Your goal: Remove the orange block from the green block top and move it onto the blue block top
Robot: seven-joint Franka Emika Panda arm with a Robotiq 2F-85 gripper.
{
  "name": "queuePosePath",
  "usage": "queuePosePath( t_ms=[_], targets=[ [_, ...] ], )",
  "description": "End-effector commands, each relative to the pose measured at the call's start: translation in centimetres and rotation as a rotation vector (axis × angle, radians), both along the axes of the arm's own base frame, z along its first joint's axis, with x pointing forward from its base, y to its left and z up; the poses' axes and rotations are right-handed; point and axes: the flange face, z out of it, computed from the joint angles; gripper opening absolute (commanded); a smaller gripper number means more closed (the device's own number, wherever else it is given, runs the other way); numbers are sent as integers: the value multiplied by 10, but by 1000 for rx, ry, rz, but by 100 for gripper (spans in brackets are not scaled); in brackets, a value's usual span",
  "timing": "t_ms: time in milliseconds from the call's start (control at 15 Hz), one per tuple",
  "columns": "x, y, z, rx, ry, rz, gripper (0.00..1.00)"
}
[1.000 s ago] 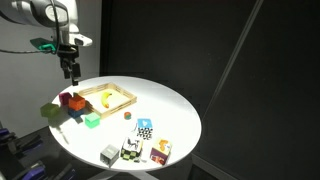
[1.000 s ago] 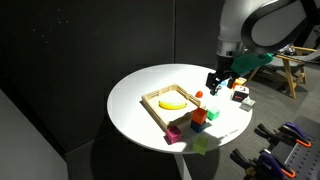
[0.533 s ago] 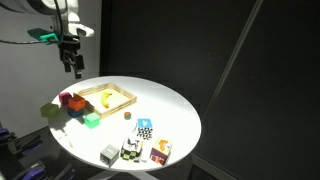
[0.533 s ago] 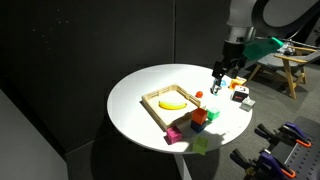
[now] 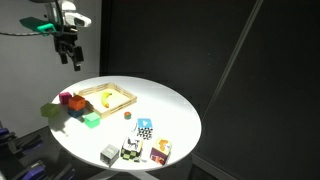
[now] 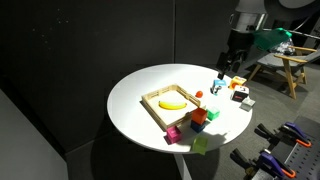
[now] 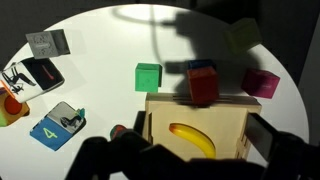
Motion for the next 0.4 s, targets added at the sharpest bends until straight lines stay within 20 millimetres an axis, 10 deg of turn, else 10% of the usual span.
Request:
queuePosePath(
  t_ms=[0,333],
  targets=[
    [0,0,0,-1,2,1,100],
    [0,1,-4,-2,9,3,100]
  ],
)
